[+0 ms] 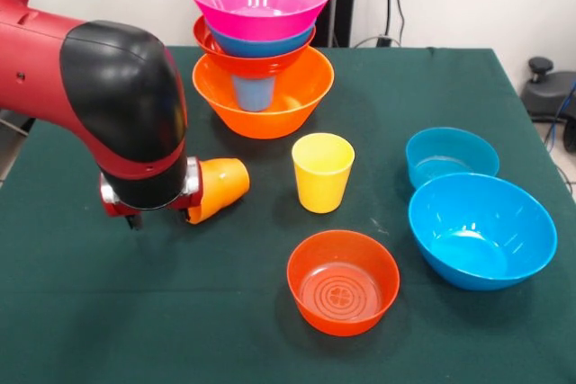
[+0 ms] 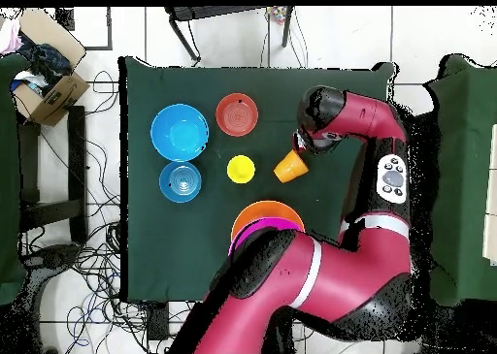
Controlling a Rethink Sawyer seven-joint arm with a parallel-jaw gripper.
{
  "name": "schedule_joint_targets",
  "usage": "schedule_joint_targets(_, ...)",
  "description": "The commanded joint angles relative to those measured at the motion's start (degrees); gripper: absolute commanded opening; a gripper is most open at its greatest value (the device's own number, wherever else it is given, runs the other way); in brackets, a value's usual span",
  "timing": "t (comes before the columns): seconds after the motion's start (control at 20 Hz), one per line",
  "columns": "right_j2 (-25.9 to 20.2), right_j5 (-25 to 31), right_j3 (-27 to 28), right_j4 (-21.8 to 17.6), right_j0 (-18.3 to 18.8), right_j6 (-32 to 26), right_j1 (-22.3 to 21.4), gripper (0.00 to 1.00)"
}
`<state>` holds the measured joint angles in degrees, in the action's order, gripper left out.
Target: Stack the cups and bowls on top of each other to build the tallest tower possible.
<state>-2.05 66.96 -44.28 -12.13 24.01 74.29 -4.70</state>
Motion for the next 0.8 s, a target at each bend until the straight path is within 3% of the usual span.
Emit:
schedule_joint_targets(0.05, -4.4, -7.5, -5.5, 1.3, 0.5, 3.5, -3.0, 1.00)
schedule_joint_targets(0.4, -6.2, -11.5, -10.7, 1.8, 4.1, -5.2, -8.1, 1.00)
schedule_joint_targets(0.8, -10.7, -7.3, -15.3, 1.8, 9.8, -15.3, -14.0, 1.00)
